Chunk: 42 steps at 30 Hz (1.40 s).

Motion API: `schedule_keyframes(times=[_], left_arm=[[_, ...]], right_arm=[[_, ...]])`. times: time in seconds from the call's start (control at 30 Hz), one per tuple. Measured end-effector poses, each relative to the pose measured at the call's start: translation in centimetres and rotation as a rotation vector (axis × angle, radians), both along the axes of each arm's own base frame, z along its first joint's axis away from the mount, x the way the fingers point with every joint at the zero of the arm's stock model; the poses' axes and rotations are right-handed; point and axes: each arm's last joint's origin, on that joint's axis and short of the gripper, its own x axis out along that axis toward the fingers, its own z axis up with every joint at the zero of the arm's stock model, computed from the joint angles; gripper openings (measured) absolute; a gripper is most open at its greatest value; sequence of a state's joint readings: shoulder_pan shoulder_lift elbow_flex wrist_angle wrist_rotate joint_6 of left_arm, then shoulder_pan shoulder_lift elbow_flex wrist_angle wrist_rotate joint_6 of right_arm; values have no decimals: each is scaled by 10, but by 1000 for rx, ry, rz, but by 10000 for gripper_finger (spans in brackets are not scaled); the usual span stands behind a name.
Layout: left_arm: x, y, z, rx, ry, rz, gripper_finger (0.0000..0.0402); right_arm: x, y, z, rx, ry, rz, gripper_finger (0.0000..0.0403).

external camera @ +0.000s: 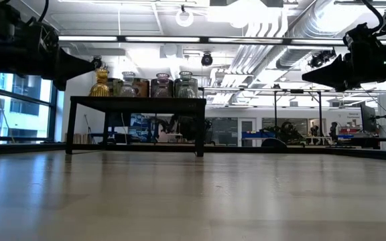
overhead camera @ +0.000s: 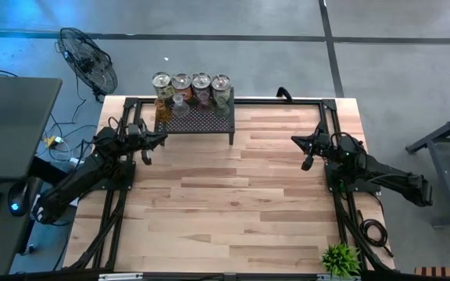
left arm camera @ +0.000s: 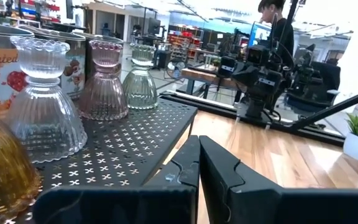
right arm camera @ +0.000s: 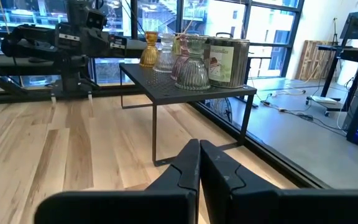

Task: Pick & Place candle stick holders
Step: Return to Home Position

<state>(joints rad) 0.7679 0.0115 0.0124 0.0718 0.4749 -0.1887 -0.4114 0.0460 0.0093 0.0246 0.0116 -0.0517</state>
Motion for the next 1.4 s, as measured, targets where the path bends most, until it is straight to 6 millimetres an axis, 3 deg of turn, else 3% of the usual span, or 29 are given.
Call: schedule_keyframes(times=[1.4], left_arm=[[1, -1, 0, -2, 1, -7, 1]], right_arm=[[0, 0, 0, 0, 1, 0, 1]])
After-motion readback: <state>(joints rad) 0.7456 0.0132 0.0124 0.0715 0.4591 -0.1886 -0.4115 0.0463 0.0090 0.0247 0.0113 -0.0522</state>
